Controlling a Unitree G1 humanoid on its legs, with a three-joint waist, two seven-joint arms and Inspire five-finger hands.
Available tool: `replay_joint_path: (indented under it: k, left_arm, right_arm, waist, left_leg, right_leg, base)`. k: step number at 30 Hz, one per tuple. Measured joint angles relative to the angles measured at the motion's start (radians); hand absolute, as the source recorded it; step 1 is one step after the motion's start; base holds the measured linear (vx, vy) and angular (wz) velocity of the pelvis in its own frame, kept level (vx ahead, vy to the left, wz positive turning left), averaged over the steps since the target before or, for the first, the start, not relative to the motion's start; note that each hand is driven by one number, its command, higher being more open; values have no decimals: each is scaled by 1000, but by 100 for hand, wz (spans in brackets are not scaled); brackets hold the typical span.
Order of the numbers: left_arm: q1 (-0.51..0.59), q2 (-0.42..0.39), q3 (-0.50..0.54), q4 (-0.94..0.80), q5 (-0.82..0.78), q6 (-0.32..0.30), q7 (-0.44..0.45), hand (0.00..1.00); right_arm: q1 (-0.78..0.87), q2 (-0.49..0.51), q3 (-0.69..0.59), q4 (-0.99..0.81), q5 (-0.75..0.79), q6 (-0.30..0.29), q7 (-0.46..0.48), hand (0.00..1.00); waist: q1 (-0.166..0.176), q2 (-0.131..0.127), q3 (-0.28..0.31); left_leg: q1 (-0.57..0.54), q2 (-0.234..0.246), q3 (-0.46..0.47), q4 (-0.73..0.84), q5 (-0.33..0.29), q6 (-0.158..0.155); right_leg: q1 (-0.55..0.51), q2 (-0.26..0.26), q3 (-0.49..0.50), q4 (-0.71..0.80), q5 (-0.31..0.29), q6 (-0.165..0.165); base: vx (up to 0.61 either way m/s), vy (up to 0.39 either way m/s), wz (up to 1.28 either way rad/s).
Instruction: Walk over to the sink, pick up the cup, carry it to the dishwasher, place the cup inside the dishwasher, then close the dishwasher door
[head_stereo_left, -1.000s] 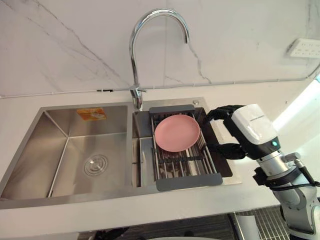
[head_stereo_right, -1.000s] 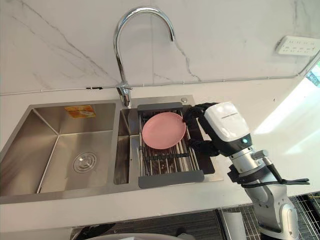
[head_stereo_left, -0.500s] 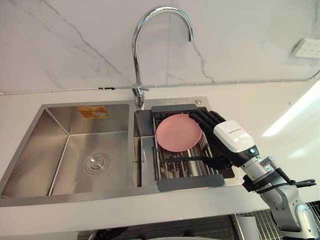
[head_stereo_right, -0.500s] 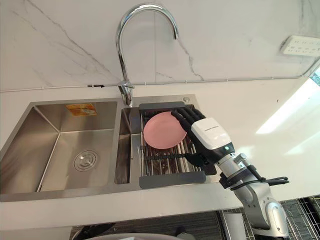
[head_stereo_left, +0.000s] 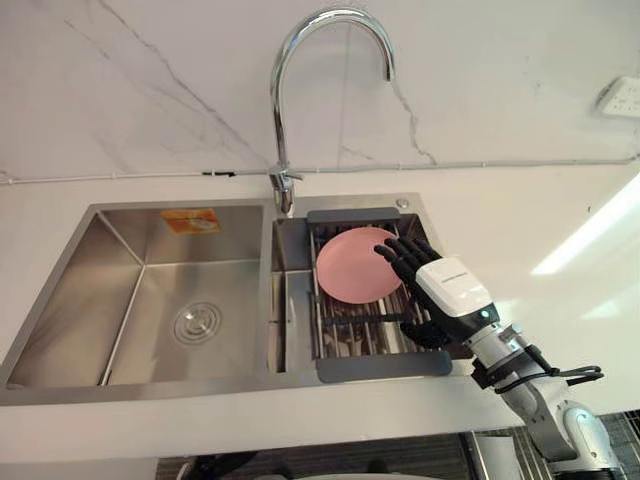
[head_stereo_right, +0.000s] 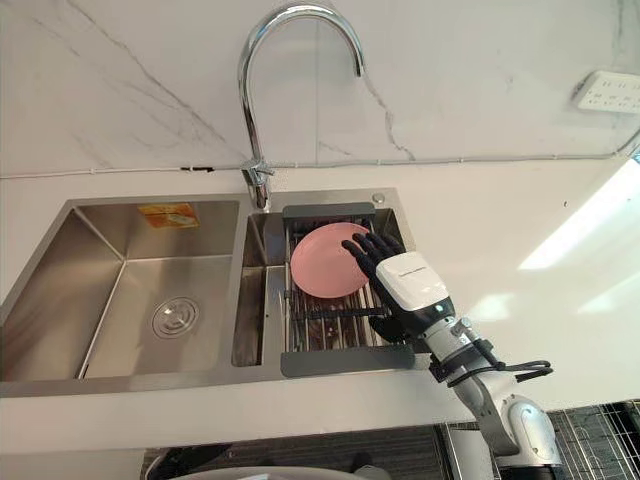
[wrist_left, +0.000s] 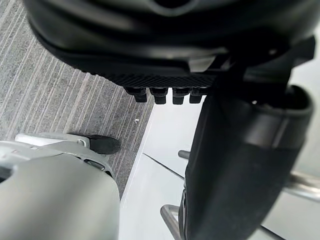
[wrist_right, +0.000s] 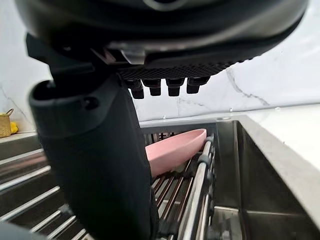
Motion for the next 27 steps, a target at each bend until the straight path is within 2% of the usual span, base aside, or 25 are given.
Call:
replay_joint_path:
  k: [8, 16, 23, 24, 27]
  left_arm:
    - [-6, 4, -23, 1, 1, -6, 5, 100]
    - [-5, 5, -40, 15, 2, -9, 7, 100]
    - [-8, 5, -41, 41, 3, -9, 7, 100]
    - [-9, 5, -41, 41, 3, -8, 7, 100]
    - [-8, 7, -41, 48, 4, -6, 8, 100]
  right_arm:
    - [-57, 1, 57, 82, -74, 7, -62, 100]
    - [-94, 2, 110, 123, -105, 35, -72, 100]
    - [-155, 2, 176, 199, -122, 86, -70, 100]
    - [-161, 2, 180, 203, -140, 96, -71, 0]
    - [-191, 2, 208, 232, -149, 114, -71, 0]
  waist:
    - [11, 5, 5]
    - [17, 6, 6]
    - [18, 5, 5]
    - [19, 4, 4]
    - [20, 1, 2]
  left_leg:
    - [-10, -1, -22, 10, 0, 0]
    - [-4, -3, -42, 13, 2, -1]
    - [8, -9, -60, -8, 19, 2]
    - [9, -11, -65, -12, 23, 3]
    - [19, -12, -68, -27, 32, 3]
  right_leg:
    - [4, -3, -22, 1, -2, 3]
    - [18, -8, -41, 14, -12, 5]
    - [29, -12, -58, 13, -12, 5]
    - [30, -13, -62, 13, -12, 5]
    - [35, -13, -65, 13, -12, 5]
  base:
    - [-20, -14, 8]
    - [-41, -7, 8]
    - [-32, -3, 8]
    - [-36, -6, 11]
    - [-35, -4, 4]
